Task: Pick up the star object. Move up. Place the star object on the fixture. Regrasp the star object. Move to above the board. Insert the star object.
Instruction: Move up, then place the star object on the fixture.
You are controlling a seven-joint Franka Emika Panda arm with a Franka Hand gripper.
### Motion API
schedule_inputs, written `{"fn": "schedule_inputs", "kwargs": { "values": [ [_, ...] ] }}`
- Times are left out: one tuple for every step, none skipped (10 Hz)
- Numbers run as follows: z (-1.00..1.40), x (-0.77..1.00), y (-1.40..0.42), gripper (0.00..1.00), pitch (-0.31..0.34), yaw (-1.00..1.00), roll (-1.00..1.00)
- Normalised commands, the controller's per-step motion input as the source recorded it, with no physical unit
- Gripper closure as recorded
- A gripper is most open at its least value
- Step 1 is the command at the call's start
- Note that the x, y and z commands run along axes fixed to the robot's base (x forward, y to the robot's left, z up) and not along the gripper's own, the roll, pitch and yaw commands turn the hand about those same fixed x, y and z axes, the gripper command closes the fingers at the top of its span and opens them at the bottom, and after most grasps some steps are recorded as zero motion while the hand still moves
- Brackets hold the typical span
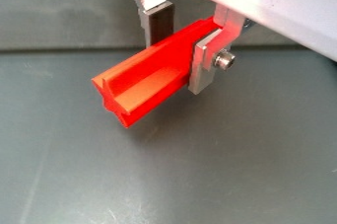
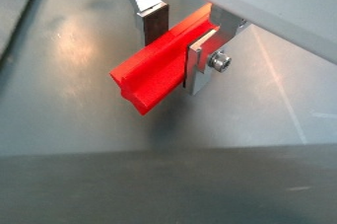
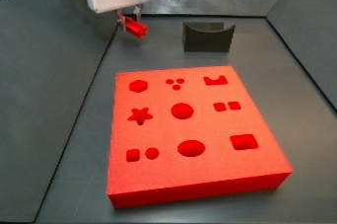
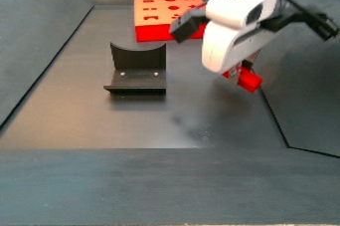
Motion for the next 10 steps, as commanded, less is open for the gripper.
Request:
{"fn": "schedule_inputs", "kwargs": {
  "values": [
    [0.43,-0.02,0.02,1.0,0.054,-0.03,0.04],
    [0.24,-0.02,0.02,1.0,0.051,-0.03,0.06],
    [1.0,0.0,0.0,1.0,0.0,0.0,0.0],
    [1.0,0.0,0.0,1.0,0.005,0.0,0.02],
    [1.0,-0.01,0.0,1.0,0.017,-0.01,0.03],
    [1.0,-0.02,0.01,1.0,0.031,-0.01,0.05],
    [1.0,-0.02,0.01,1.0,0.036,-0.02,0.06],
    [1.0,-0.02,0.01,1.0,0.042,-0.01,0.07],
    [1.0,-0.03,0.01,1.0,0.048,-0.01,0.08],
    [0.99,-0.03,0.02,1.0,0.059,0.0,0.1]
  ]
}}
